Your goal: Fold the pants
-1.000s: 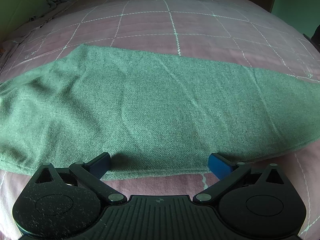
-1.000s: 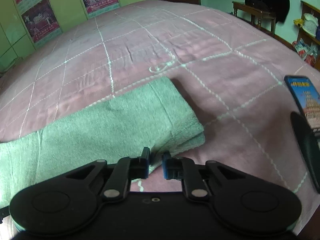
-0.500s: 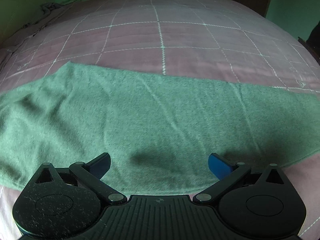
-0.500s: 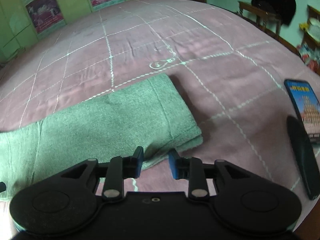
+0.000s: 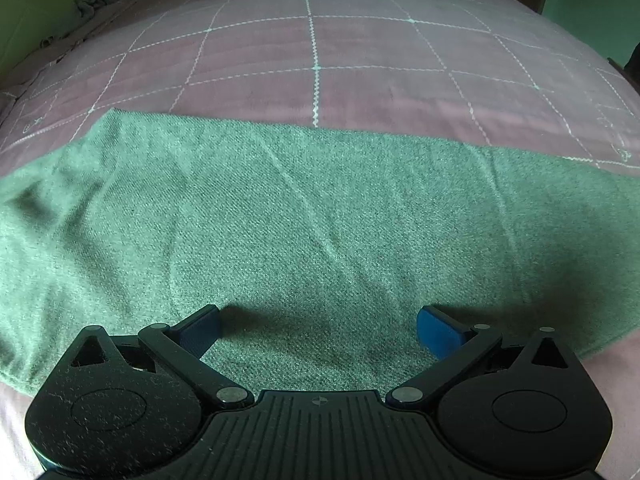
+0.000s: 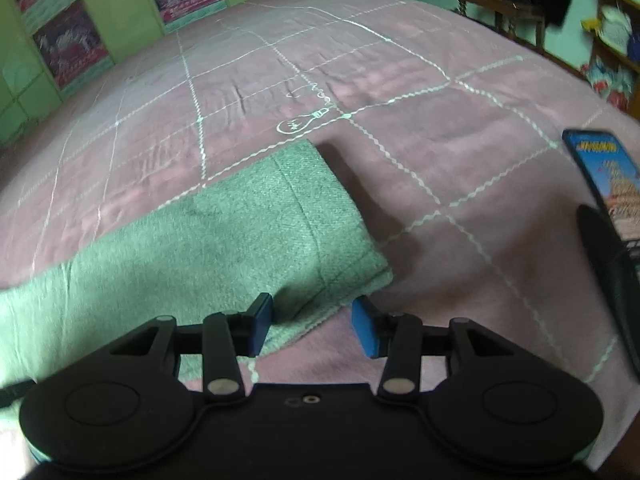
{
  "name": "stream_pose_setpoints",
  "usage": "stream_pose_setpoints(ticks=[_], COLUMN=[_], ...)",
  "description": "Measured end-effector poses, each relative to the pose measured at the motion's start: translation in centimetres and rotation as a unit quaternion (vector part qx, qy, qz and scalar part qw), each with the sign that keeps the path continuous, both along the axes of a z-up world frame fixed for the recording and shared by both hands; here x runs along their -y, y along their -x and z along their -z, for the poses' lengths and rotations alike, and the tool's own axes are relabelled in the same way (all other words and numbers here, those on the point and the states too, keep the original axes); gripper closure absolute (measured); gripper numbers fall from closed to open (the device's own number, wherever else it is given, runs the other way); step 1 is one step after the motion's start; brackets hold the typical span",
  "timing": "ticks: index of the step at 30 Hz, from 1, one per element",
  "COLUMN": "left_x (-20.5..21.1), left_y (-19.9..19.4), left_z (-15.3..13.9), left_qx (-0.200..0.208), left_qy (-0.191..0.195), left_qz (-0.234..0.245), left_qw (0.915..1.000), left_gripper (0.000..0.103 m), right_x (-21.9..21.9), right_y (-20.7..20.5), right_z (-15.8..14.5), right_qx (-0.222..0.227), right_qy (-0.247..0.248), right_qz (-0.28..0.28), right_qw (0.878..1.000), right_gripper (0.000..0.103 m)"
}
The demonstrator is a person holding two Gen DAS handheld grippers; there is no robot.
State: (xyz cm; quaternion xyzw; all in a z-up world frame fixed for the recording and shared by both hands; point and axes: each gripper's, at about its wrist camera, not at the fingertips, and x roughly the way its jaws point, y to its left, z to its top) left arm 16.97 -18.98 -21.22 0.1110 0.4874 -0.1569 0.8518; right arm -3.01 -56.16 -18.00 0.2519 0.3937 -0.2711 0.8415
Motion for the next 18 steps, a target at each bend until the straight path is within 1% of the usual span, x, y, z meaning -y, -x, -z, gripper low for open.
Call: stream_pose_setpoints(ticks=[1,2,3,4,7,9,11,15,17,18], left_x=[0.1,0.2,0.3,0.3,0.5,0.7,0.9,1.1,0.8,0.5], left_y=[0.0,0.0,0.0,0.0,0.1,0.2,0.2,0.1,-0.3,-0.5], left_z=[0.1,0.2,0.2,0.3,0.4,0.5,0.6,0.6,0.0,-0.5], left_qx=[0.001,0.002,0.003,0.004,0.007,0.01,0.012,0.013,0.002,-0.001], left_qy=[-0.002,-0.004,-0.005,-0.005,-0.009,-0.014,-0.018,-0.023,-0.018,-0.012], left_qz=[0.001,0.001,0.0,-0.001,-0.002,-0.002,-0.004,0.0,-0.002,-0.004], left_qw=[1.0,1.0,1.0,1.0,0.9999,0.9998,0.9998,0.9996,0.9998,0.9999], left_gripper=[0.0,0.0,0.0,0.0,0.0,0.0,0.0,0.0,0.0,0.0], right_x=[0.1,0.2,0.1,0.1,0.2,0.5,0.7,0.1,-0.5,-0.9], right_y=[0.0,-0.1,-0.2,-0.3,-0.6,-0.8,-0.7,-0.5,-1.1,-1.3], right_z=[0.0,0.1,0.1,0.0,-0.1,0.4,0.6,0.1,0.6,0.2], right_qx=[0.008,0.015,0.019,0.023,0.037,0.034,0.036,0.039,0.015,0.01], right_qy=[-0.004,-0.004,-0.002,-0.004,-0.011,-0.02,-0.023,0.002,0.026,0.036], right_qz=[0.005,0.007,0.005,0.002,0.001,0.001,0.004,0.005,-0.005,-0.004], right_qw=[1.0,1.0,1.0,1.0,0.999,0.999,0.999,0.999,1.0,0.999], right_gripper=[0.065,0.074,0.081,0.083,0.083,0.083,0.087,0.089,0.09,0.091])
